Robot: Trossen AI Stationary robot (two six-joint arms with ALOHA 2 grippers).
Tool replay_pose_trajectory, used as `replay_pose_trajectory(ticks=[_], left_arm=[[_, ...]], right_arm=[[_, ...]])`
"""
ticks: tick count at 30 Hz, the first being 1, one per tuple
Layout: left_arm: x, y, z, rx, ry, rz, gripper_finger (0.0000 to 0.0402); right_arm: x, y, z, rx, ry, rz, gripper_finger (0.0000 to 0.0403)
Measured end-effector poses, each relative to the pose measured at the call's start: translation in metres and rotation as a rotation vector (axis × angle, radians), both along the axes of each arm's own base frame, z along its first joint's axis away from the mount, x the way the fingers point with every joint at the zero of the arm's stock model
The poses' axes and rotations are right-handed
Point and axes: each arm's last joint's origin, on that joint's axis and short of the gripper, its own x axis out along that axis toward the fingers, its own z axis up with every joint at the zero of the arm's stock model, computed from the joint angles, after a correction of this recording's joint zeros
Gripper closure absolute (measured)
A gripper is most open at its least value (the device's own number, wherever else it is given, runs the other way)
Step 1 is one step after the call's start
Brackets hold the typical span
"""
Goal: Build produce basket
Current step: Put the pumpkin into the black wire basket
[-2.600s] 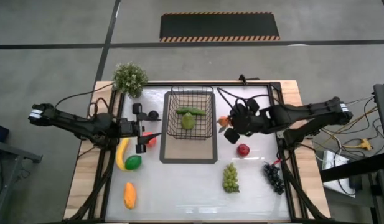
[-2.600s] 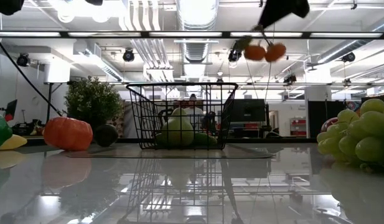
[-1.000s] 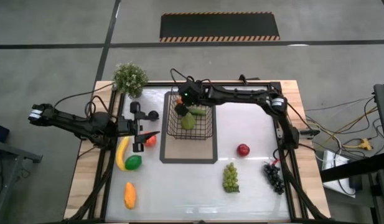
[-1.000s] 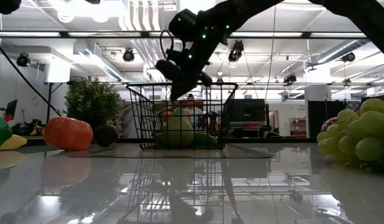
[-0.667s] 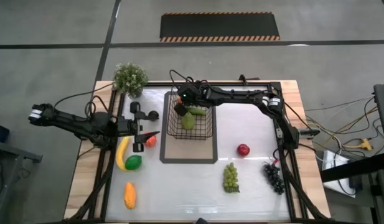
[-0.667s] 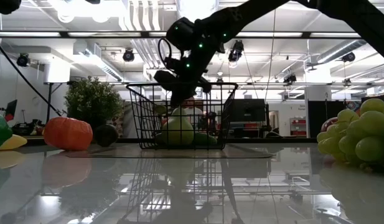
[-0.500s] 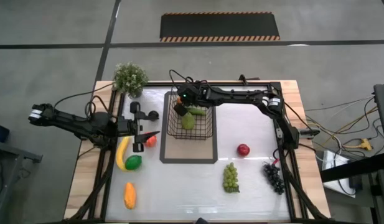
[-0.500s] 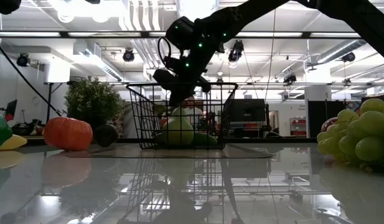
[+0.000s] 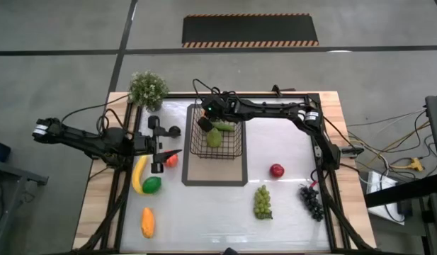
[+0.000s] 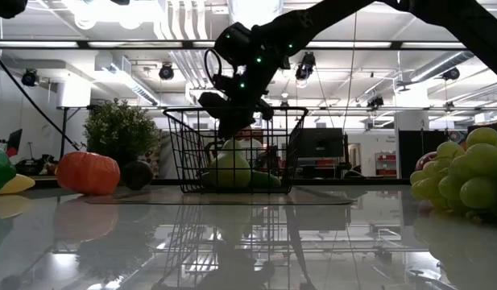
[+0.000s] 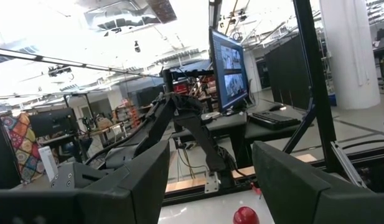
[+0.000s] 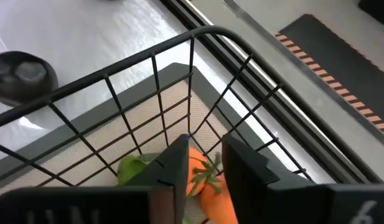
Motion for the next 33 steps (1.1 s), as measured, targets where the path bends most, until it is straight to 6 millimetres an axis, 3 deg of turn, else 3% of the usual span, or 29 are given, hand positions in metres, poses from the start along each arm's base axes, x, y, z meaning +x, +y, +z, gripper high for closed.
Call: replay_pose_trajectory(ticks=[4, 9, 16, 20, 27, 33], left_arm=[[0.0, 0.0, 0.0, 0.0, 0.0, 0.0, 0.0189], [0.0, 0.0, 0.0, 0.0, 0.0, 0.0, 0.0189], [0.001, 0.0, 0.0, -0.048, -0.001, -0.016, 0.0189], [0.002, -0.001, 0.0, -0.073, -0.003, -0.046, 0.0189], [0.014, -0.009, -0.005, -0.15, 0.011, -0.131, 0.0189], [0.032, -0.019, -0.016, -0.26, 0.092, -0.187, 0.0189]], right_arm=[[-0.006, 0.003, 0.012, -0.016, 0.018, 0.023, 0.0288], [-0.022, 0.019, 0.046, -0.019, 0.041, 0.057, 0.028], [-0.055, 0.067, 0.096, -0.018, 0.08, 0.155, 0.0291], [-0.074, 0.105, 0.113, -0.023, 0.073, 0.243, 0.03], [-0.115, 0.166, 0.119, -0.033, 0.059, 0.413, 0.0316], [-0.143, 0.2, 0.111, -0.039, -0.012, 0.523, 0.0329]])
